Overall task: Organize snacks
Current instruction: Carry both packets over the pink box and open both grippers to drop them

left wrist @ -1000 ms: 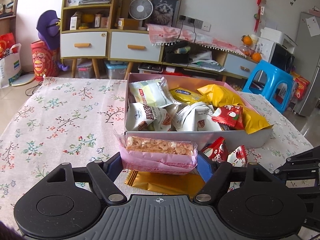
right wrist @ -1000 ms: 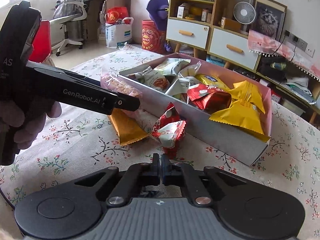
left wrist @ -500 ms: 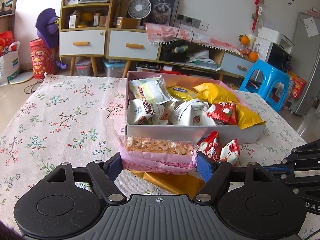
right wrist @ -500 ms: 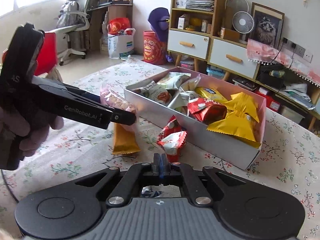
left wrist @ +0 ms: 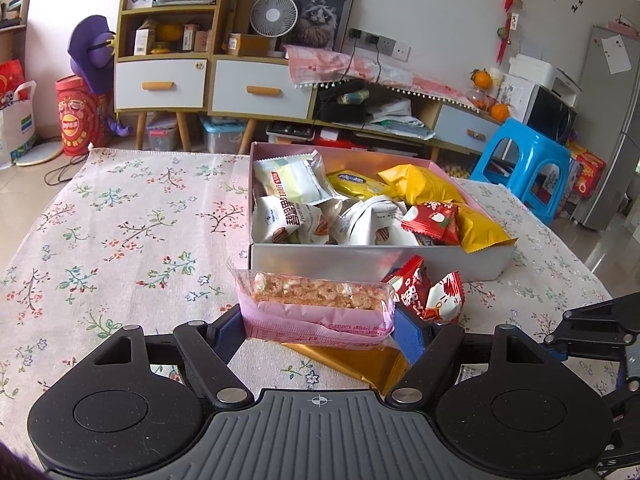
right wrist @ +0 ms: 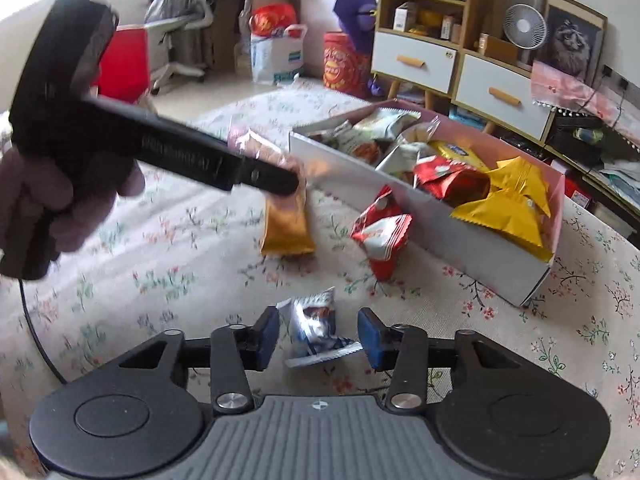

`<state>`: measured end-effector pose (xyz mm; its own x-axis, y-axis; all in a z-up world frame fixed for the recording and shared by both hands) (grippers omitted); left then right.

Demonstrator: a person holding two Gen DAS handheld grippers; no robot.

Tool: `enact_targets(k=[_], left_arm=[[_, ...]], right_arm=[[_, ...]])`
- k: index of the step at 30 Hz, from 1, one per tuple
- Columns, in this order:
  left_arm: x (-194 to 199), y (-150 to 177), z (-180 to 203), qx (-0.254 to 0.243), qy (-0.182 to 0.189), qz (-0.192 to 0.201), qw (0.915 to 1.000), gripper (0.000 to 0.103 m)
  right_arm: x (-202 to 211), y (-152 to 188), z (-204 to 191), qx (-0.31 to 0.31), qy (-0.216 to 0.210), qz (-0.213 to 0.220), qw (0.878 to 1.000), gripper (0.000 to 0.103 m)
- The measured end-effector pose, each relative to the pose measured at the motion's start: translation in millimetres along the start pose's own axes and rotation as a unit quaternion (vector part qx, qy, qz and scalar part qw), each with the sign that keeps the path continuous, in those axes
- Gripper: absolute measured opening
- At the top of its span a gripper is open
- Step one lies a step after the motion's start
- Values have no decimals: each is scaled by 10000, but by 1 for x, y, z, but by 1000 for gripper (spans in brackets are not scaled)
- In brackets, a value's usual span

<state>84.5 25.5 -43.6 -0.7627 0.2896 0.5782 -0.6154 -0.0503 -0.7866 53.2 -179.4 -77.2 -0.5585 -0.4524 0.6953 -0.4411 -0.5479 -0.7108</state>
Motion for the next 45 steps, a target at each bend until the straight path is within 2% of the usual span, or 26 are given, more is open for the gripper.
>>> enact_targets(k=[4, 10, 24, 33, 38, 45], left_arm=[[1, 0, -1, 9, -10, 2, 10000, 76], [4, -3, 0, 16, 1, 47, 10000, 76], [15, -31, -1, 121, -14, 516, 9986, 76], [-6, -58, 11, -78, 92, 547, 9984, 76], [-31, -75, 17, -328, 193, 407, 9984, 76], [-66, -92, 26, -415, 321, 202, 9984, 77]], right_arm=[[-1, 2, -4, 199, 136, 13, 9997, 27], [10, -5, -9, 264, 76, 259, 9993, 25], [29, -47, 17, -223, 426, 831, 9954, 25], [21, -72, 59, -1235, 723, 1057, 9840, 25], [11, -83, 90, -2036, 760, 1191, 9688, 25], [-24, -95, 123, -2606, 1137, 1087, 9526, 25]])
Point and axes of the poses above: each gripper's, at about its wrist camera, not at the fingertips, and x roughly against the way its jaws point, z to its right, y to its underside, the point moved 2 cm from there along -x, roughly the way its jaws point, and after that the axes turned 3 degrees about y, right-handed, at the moved point
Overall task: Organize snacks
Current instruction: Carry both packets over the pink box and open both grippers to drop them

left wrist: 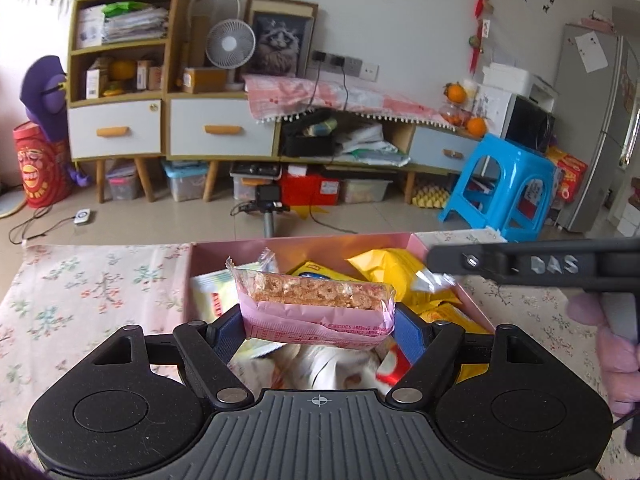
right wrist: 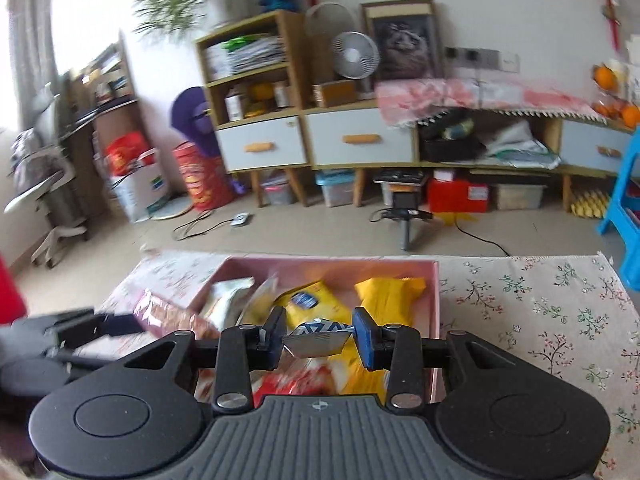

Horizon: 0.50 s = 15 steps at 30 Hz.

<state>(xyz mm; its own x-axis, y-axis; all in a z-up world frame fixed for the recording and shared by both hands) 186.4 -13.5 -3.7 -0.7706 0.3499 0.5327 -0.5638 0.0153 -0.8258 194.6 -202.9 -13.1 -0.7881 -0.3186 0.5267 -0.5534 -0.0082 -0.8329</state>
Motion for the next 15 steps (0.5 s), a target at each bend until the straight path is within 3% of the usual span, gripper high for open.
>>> enact_targets(k=[6, 15], left_arm=[[-30, -7, 9, -177, 29, -265, 9995, 77], [-48, -6, 6, -24, 22, -206, 9998, 79]], right_arm=[[-30, -9, 4, -192, 172, -116, 9996, 25], [-47, -16, 4, -129, 332, -181, 9992, 28]])
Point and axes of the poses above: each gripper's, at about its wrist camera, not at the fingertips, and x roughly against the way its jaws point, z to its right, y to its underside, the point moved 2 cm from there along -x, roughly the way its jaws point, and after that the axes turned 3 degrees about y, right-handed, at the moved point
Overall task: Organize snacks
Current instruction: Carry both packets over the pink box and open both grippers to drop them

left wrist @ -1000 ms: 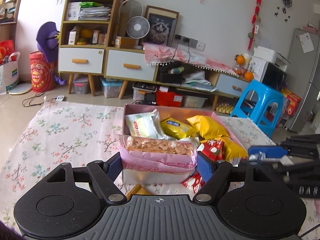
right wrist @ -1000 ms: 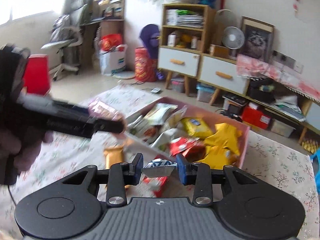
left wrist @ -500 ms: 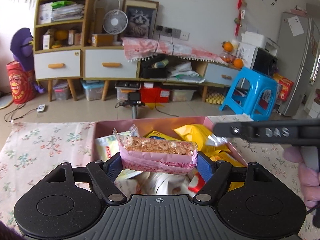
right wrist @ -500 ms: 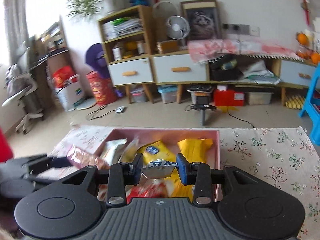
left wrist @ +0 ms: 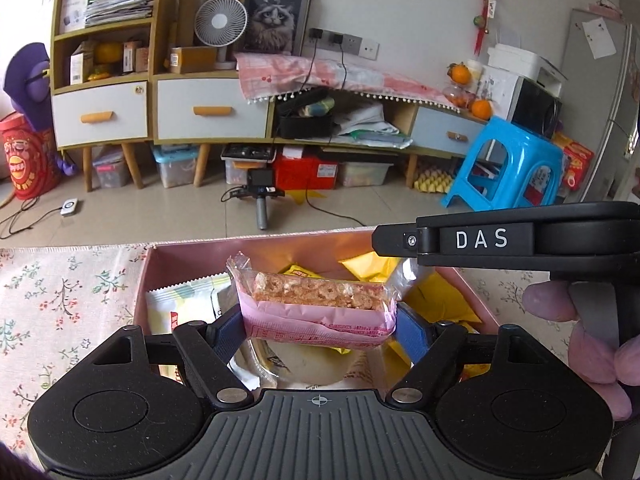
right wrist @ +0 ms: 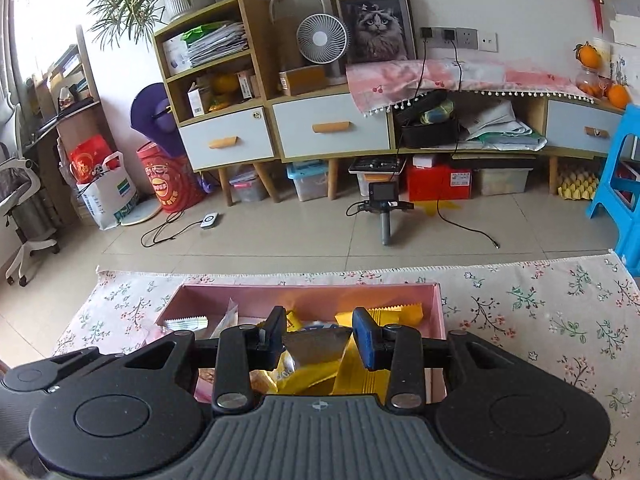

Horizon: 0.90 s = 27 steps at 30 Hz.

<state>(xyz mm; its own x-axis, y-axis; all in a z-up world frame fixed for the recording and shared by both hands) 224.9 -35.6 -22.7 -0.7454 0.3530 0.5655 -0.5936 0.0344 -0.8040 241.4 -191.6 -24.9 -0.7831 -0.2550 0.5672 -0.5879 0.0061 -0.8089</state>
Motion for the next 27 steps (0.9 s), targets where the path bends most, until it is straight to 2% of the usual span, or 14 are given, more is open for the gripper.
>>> enact_targets(k=[1, 4, 5, 6, 14, 27], left_arm=[[-1, 0, 0, -51, -23, 11, 10000, 83], [1, 2, 3, -215, -127, 54, 9997, 93], [3, 3, 4, -255, -142, 63, 9996, 95], [4, 3, 4, -284, -163, 66, 9994, 95], [21, 3, 8, -393, -280, 92, 9988, 100], [76, 24, 10, -440, -473, -15, 9979, 100]], right_arm=[[0, 0, 0, 6, 37, 12, 10000, 29], [2, 0, -1, 141, 93, 32, 9999, 41], [4, 1, -3, 210, 111, 43, 9997, 49], [5, 1, -4, 274, 146, 71, 9995, 56], [24, 1, -5, 487, 212, 200, 9984, 76], [79, 18, -9, 673, 39, 315, 9972, 86]])
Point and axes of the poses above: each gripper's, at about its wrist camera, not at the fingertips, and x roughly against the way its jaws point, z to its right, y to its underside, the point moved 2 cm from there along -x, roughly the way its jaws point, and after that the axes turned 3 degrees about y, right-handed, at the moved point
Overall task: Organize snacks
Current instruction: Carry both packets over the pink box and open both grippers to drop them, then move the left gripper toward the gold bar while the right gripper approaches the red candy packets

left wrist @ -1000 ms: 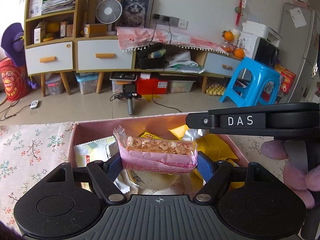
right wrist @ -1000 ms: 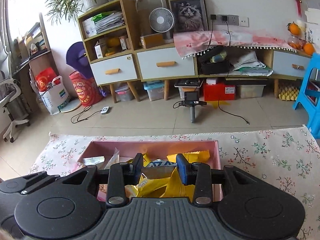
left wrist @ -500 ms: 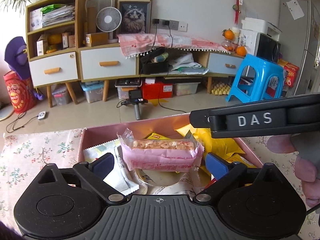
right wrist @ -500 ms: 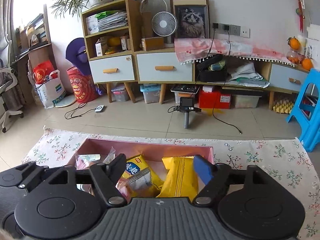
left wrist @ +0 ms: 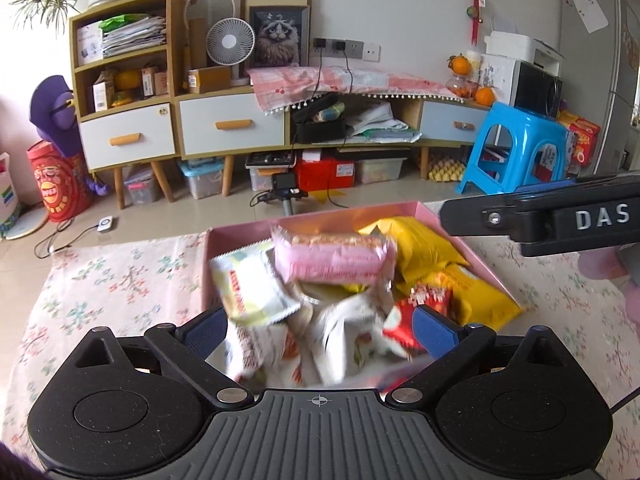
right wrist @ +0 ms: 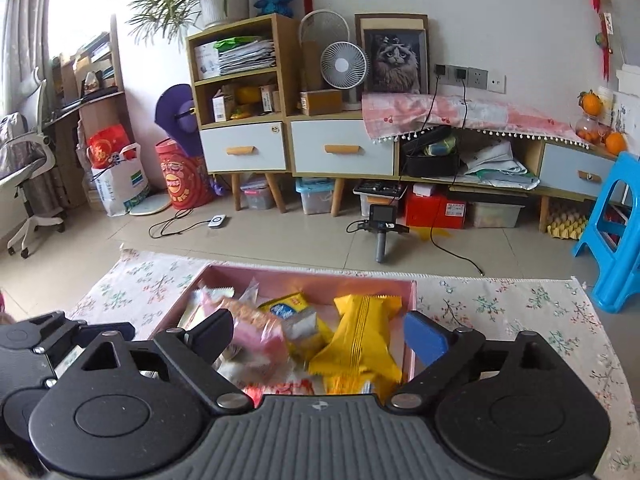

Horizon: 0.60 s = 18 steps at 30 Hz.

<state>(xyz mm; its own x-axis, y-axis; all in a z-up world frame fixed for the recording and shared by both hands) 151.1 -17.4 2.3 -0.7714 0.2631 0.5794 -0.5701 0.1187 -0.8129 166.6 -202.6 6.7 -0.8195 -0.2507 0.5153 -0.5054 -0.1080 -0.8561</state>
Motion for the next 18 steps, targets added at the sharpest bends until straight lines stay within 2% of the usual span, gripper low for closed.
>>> enact_targets(k=[9, 18], left_arm=[[35, 30, -5, -24, -110, -179, 9998, 100], [47, 64, -21, 311, -212, -463, 9982, 100]], right_arm=[[38, 19, -18, 441, -132, 95, 9989, 90], [49, 48, -22, 308, -198, 64, 9993, 92]])
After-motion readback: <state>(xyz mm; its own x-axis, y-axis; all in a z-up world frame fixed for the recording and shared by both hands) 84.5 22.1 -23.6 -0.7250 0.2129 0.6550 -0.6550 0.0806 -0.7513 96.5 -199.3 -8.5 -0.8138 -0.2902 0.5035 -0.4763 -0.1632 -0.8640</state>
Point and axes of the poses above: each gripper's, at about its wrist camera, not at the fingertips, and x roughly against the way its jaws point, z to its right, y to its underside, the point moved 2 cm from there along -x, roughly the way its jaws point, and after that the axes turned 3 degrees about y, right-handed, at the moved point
